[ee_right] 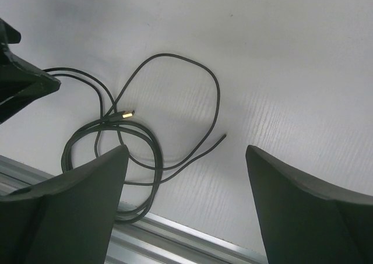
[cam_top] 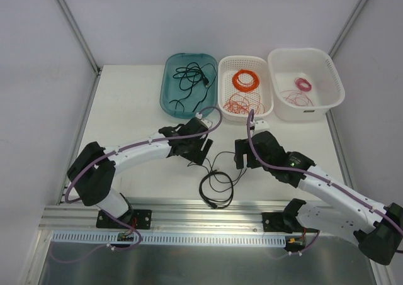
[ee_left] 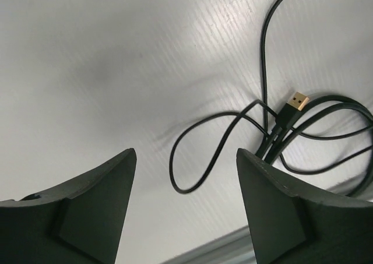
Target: Untangle the cables
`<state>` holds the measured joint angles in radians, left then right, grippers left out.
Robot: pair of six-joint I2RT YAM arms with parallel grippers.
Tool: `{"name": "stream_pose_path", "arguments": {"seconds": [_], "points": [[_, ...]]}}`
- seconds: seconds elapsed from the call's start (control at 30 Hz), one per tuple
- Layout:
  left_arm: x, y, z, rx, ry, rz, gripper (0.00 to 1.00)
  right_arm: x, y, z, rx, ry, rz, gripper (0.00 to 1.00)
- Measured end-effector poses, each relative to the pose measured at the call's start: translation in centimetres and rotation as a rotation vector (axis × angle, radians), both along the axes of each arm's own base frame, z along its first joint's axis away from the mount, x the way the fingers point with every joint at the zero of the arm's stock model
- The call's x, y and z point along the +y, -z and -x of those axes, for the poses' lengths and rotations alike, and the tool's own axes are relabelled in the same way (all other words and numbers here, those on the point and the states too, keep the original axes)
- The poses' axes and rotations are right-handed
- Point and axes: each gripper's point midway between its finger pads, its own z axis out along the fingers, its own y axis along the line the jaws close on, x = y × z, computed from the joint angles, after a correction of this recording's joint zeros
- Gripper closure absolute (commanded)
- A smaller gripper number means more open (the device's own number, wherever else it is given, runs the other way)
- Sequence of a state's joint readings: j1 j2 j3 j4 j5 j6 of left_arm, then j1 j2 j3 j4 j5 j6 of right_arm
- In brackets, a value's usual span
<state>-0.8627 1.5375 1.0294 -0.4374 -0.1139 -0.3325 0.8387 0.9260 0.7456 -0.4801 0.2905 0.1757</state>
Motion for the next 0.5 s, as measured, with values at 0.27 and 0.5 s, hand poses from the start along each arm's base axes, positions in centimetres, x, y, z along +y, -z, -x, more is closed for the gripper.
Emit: {"name": "stream_pose_path", "arguments": {"seconds": [0.27,0.5], "points": [[0.0,2.0,-0.8,-0.027,0.176,-0.094,0.67,-0.2,-0.5,0.1,-0.013,0.000,-0.014,0.14],[0.1,0.7,-0.9,-0.062,0.205,-0.085,1.00,-0.4,-0.2,0.3,-0.007,0.001,-0.008,0.14]]}}
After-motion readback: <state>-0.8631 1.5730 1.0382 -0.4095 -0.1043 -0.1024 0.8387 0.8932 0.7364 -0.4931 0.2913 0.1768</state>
